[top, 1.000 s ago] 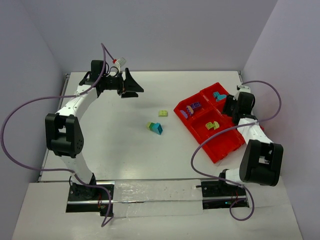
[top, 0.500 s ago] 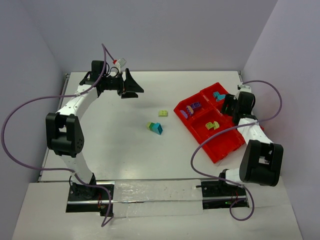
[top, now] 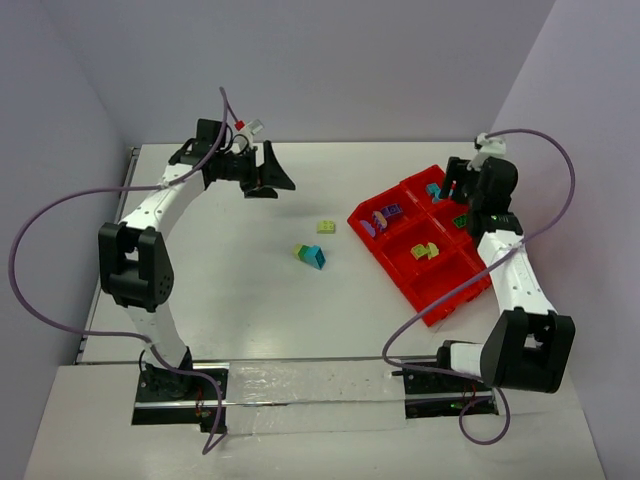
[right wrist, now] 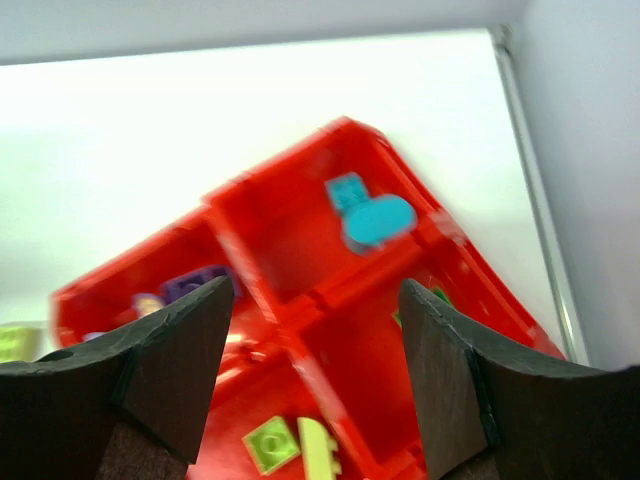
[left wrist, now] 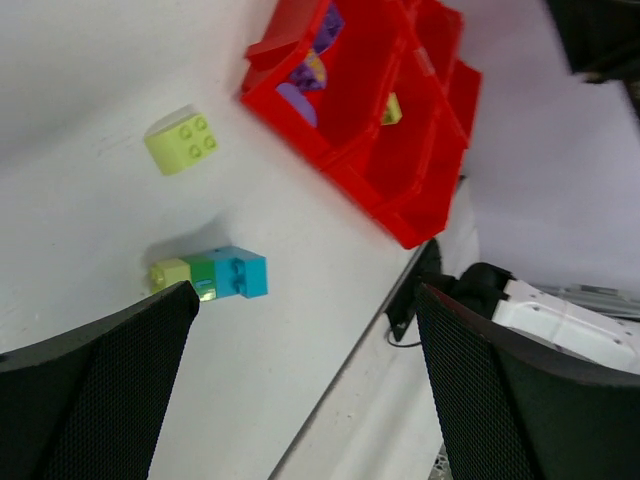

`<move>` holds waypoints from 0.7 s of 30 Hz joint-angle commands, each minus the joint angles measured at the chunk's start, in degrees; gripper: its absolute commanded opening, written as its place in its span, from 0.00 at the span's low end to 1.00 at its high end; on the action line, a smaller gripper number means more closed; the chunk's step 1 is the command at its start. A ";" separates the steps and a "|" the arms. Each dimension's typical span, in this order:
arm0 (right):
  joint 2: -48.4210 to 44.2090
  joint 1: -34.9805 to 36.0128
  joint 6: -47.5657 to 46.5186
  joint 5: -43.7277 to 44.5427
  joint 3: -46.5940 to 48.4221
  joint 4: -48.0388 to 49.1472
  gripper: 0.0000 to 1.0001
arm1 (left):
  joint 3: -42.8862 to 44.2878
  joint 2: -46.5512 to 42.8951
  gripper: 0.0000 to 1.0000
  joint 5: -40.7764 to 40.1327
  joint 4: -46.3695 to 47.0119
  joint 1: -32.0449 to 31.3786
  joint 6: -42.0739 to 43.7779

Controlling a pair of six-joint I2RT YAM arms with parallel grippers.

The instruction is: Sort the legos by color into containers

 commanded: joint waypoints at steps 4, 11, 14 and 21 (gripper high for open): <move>6.03 12.63 -4.96 -2.56 16.39 -14.36 0.68 | 4.44 2.24 0.95 -17.40 -8.31 -4.91 3.44; 9.84 24.76 -8.83 -3.03 15.96 -12.07 0.76 | 6.35 1.80 0.94 -31.96 -10.40 -7.50 0.66; 12.45 26.37 -6.34 -9.07 17.03 -12.41 0.75 | 4.45 1.80 0.94 -31.54 -10.80 -6.51 -1.60; 22.20 33.76 -16.40 -1.40 22.28 -18.94 0.77 | -7.44 -6.95 0.94 -28.94 -2.85 -0.02 -7.43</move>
